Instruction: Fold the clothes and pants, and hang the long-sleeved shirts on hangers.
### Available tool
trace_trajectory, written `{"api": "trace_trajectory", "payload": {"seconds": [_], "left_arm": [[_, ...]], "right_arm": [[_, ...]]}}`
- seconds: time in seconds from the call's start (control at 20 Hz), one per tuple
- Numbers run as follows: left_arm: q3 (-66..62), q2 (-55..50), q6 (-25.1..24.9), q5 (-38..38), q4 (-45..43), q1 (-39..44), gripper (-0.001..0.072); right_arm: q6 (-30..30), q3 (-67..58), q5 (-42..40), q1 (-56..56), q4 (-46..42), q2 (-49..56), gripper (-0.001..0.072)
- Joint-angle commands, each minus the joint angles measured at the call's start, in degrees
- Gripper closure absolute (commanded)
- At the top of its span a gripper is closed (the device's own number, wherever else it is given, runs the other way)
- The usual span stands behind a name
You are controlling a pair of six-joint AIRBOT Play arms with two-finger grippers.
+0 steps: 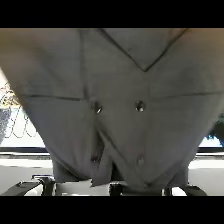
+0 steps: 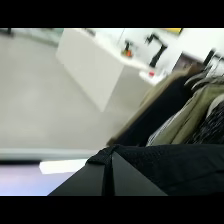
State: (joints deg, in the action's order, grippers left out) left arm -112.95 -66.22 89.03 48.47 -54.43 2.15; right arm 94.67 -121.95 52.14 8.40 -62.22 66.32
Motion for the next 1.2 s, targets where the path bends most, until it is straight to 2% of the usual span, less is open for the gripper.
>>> {"api": "trace_trajectory", "payload": {"seconds": [0.0, 0.25, 0.45, 0.65, 0.7, 0.75, 0.8, 0.85, 0.95, 1.1, 1.15], "left_arm": [[0.1, -14.6, -5.4, -2.6, -0.1, 3.4, 0.0689], [0.1, -35.8, -4.4, -16.5, 0.7, 5.4, 0.0689], [0.1, -46.2, -4.1, -10.5, 4.1, 5.8, 0.0689], [0.1, -50.0, -2.6, -2.8, 4.1, 6.5, 0.0688], [0.1, -50.0, -2.4, -2.0, 4.1, 6.5, 0.0688], [0.0, -49.7, -2.2, -1.2, 4.7, 6.5, 0.0688], [-0.4, -49.6, -1.1, -0.4, 4.9, 6.4, 0.0689], [-1.2, -49.4, 0.4, 0.3, 4.9, 6.1, 0.0688], [-2.5, -49.2, 2.6, 1.1, 4.9, 6.0, 0.0688], [-2.8, -48.8, 2.6, 2.2, 5.9, 6.1, 0.0687], [-2.8, -48.7, 2.6, 3.3, 7.1, 6.1, 0.0682]], "right_arm": [[-1.3, 4.2, -1.2, 0.0, 6.3, 12.3, 0.0683], [-1.5, 6.7, -3.7, -0.2, 7.1, 31.2, 0.0684], [-1.5, 6.7, -4.3, -0.5, 12.4, 43.8, 0.0683], [-1.5, 6.7, -0.1, -2.4, 12.5, 49.4, 0.0670], [-1.5, 6.7, 1.4, -2.4, 12.5, 49.4, 0.0628], [-1.4, 6.7, 3.1, -2.3, 12.7, 49.0, 0.0555], [-1.5, 6.7, 5.4, -2.0, 12.7, 48.1, 0.0420], [-1.7, 6.7, 8.3, -1.4, 12.5, 46.7, 0.0351], [-3.9, 6.7, 17.5, 0.7, 12.0, 42.4, 0.0263], [-9.0, 6.7, 31.9, 4.9, 4.8, 33.4, 0.0249], [-8.0, 7.0, 32.4, 7.3, 4.5, 30.2, 0.0249]]}}
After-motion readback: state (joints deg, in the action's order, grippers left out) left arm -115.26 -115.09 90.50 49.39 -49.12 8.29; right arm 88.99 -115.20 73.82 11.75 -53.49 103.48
